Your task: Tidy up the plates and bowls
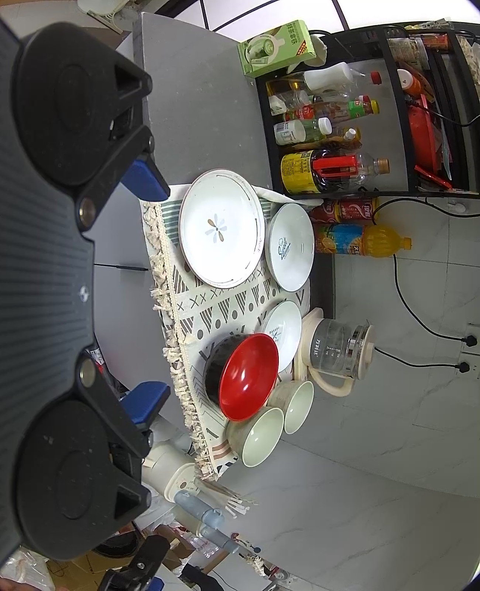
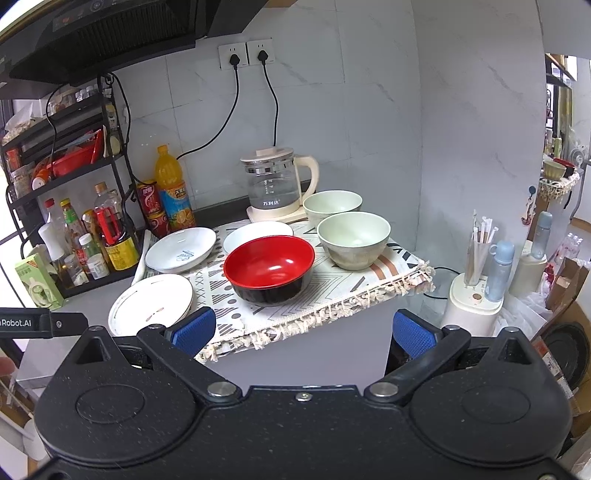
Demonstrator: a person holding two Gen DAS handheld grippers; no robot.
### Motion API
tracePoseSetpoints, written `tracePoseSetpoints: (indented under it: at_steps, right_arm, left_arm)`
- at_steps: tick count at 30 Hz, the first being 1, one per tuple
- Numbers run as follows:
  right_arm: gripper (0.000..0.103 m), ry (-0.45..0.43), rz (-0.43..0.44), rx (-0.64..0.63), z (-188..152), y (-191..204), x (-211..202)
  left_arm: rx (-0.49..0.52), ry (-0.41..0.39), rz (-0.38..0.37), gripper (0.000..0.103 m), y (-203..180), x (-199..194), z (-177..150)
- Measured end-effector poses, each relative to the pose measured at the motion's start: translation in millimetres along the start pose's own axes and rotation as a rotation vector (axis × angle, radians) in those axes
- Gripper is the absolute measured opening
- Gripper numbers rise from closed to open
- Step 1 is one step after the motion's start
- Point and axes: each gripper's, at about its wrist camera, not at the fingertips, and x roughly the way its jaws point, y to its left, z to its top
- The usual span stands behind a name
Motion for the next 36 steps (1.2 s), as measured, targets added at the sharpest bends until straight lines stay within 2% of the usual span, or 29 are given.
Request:
tracePoseSetpoints:
  at_steps: [23, 28, 36]
  right_arm:
    - [0.103, -0.043, -0.03, -0.003, -3, -7, 1]
    - [0.103, -0.024, -0.036, 0.002, -3, -9, 8]
    - [0.103, -0.023, -0.036, 0.005, 0, -6, 12]
  left_arm:
    - [0.002, 0.02, 0.003, 0.102, -7, 12, 6]
    - [-0.033, 0.036, 0.015, 0.102, -2, 19, 11]
    - [-0.013, 0.028, 0.016, 0.102, 3, 26, 22]
